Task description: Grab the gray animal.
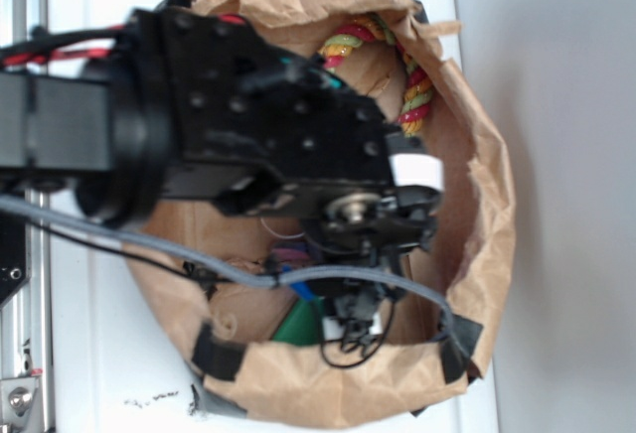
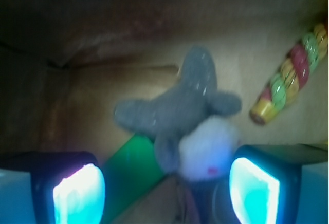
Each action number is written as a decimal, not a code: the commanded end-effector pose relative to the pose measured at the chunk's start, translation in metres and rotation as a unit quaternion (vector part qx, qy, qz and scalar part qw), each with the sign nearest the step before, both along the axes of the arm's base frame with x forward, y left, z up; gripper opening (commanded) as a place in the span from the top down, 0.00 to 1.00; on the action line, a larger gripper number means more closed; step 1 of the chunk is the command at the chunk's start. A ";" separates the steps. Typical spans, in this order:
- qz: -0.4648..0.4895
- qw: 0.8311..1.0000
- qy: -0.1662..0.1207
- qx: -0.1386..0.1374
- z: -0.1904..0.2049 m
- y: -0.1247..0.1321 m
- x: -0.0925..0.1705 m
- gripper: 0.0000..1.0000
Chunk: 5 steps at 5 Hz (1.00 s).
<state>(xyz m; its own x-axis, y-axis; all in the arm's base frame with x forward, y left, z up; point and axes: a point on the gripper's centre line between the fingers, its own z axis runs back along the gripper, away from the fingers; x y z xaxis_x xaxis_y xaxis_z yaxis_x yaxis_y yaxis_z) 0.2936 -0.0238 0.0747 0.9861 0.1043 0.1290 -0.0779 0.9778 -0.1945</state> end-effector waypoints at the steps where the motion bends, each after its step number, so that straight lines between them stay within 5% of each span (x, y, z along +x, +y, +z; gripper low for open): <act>1: -0.008 0.999 -0.023 0.029 -0.002 0.003 0.021 0.00; 2: -0.038 0.998 0.003 0.045 -0.021 0.002 0.004 0.00; 3: -0.054 0.996 -0.004 0.070 -0.040 0.001 -0.007 0.00; 4: -0.041 0.995 -0.009 0.090 -0.053 0.001 -0.004 0.51; 5: -0.036 0.996 -0.009 0.081 -0.044 -0.001 0.000 1.00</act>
<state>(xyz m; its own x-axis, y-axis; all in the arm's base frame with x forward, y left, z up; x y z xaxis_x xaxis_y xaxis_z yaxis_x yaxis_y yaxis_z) 0.2923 -0.0199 0.0318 0.9868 0.0276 0.1598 -0.0220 0.9991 -0.0363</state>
